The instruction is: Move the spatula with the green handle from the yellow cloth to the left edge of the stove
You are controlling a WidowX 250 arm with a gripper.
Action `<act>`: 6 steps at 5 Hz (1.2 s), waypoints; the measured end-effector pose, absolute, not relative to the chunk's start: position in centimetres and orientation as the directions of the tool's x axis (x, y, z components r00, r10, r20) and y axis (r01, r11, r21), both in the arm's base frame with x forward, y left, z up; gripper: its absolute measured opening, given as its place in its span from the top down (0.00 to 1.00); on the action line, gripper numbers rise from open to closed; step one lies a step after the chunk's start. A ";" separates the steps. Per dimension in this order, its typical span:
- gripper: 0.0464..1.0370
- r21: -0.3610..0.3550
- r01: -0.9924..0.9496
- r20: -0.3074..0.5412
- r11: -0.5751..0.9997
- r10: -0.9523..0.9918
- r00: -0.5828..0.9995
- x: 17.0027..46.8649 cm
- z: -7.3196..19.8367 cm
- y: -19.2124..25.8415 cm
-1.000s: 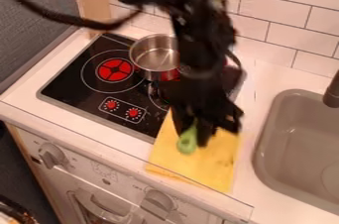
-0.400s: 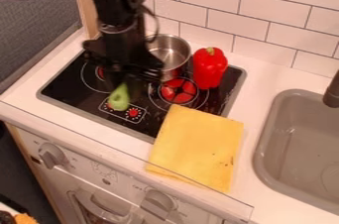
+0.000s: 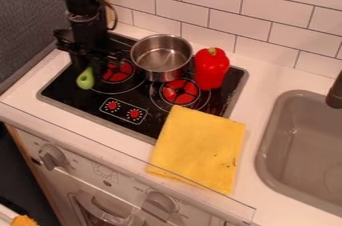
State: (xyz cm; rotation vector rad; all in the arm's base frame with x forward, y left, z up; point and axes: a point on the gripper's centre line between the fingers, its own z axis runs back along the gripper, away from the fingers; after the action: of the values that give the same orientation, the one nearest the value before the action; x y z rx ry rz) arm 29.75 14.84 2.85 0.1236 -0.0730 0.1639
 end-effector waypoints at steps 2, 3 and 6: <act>0.71 0.145 -0.229 0.043 0.963 0.225 0.973 31.2 1.1 19.6; 0.64 0.147 -0.202 0.042 0.968 0.198 0.979 31.5 1.1 19.8; 0.03 0.110 -0.141 0.154 0.984 0.123 0.980 30.6 5.1 17.7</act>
State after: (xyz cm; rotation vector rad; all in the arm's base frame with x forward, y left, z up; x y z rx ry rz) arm 30.59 17.69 5.06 0.1214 -0.1477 0.1336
